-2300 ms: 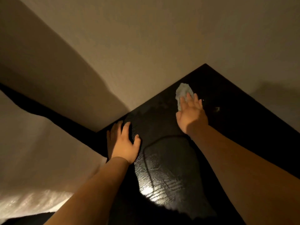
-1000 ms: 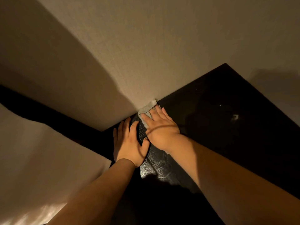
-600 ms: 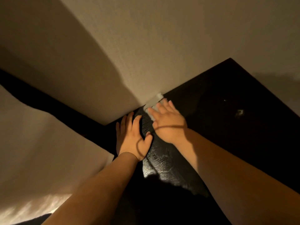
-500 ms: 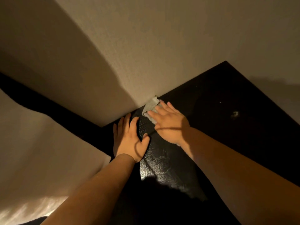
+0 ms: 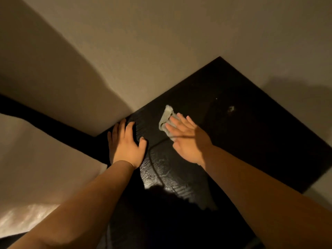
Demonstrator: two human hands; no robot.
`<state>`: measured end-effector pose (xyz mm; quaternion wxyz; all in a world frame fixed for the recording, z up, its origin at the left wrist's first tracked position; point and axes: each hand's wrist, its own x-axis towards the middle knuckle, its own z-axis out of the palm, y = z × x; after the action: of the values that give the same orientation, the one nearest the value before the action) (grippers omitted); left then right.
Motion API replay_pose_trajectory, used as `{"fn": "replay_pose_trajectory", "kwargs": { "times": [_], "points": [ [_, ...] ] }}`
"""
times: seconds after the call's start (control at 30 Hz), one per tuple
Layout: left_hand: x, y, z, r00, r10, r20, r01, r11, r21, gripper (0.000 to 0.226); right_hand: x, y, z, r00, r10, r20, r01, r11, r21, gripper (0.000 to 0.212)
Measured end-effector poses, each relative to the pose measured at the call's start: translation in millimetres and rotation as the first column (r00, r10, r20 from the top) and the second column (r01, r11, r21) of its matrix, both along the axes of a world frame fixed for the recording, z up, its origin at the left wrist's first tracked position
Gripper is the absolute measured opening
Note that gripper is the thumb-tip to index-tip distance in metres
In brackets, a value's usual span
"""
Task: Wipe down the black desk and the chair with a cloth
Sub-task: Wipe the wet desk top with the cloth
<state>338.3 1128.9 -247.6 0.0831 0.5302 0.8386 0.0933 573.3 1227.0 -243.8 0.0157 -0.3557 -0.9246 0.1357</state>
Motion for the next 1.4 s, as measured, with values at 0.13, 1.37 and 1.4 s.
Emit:
{"fn": "replay_pose_trajectory", "kwargs": {
  "times": [0.13, 1.37, 1.4],
  "points": [
    [10, 4, 5, 0.998, -0.005, -0.055, 0.004, 1.0, -0.026, 0.068, 85, 38, 8, 0.887, -0.422, 0.189, 0.403, 0.906, 0.131, 0.075],
    [107, 117, -1, 0.962, -0.271, -0.031, 0.264, 0.954, -0.142, 0.089, 60, 106, 2, 0.885, -0.459, 0.08, 0.462, 0.887, -0.012, 0.071],
    [107, 118, -1, 0.959, -0.282, -0.037, 0.274, 0.95, -0.149, 0.09, 54, 89, -1, 0.93, -0.366, 0.024, 0.366, 0.931, -0.002, 0.07]
  ]
}}
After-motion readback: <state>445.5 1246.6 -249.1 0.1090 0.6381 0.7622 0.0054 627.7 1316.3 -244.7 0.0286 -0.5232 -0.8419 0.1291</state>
